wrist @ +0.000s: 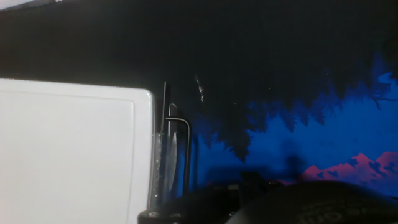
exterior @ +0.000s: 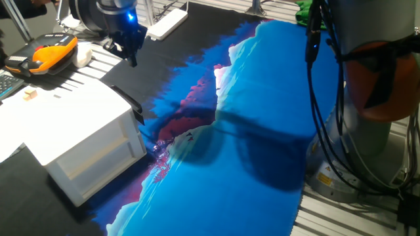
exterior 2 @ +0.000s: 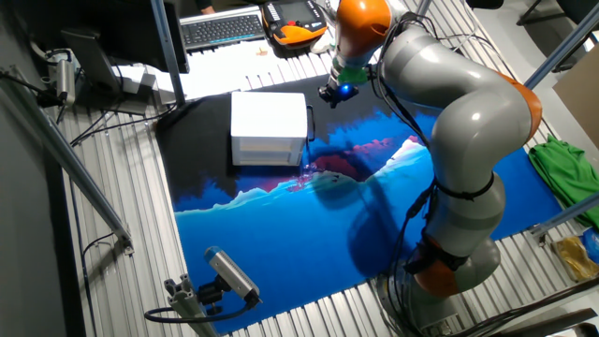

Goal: Grasp the handle and close the drawer

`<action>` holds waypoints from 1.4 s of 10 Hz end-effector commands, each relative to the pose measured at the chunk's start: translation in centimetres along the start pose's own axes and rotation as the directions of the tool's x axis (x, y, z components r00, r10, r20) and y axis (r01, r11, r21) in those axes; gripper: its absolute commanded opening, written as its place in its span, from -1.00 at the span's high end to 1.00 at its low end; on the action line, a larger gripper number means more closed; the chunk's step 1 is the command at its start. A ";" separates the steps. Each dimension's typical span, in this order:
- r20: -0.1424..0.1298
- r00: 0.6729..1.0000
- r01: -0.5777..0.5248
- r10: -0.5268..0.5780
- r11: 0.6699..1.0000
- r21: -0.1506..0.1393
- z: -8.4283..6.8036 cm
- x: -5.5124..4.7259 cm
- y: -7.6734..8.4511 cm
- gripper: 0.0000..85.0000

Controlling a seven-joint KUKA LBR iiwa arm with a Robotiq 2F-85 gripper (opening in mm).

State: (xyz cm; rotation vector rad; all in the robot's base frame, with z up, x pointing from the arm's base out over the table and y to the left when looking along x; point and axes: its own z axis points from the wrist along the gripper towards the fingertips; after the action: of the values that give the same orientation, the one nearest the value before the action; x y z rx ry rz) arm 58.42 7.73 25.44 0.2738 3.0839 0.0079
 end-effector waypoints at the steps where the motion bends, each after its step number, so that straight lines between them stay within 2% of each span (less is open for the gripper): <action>1: -0.007 1.000 0.009 -0.009 1.000 0.008 -0.2 0.0 -0.2 1.00; 4: -0.060 0.998 0.033 -0.032 0.999 0.020 -0.3 0.0 -0.3 1.00; 6: -0.070 0.997 0.035 -0.035 0.999 0.012 -0.3 0.0 -0.3 1.00; 9: -0.074 0.997 0.036 -0.036 0.999 -0.007 -0.3 0.0 -0.3 1.00; 14: -0.069 0.997 0.036 -0.036 0.999 -0.005 -0.2 0.0 -0.1 1.00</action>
State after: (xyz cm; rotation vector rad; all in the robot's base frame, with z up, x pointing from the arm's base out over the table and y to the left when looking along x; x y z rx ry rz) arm 58.36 7.63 25.60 0.2229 3.1569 0.0197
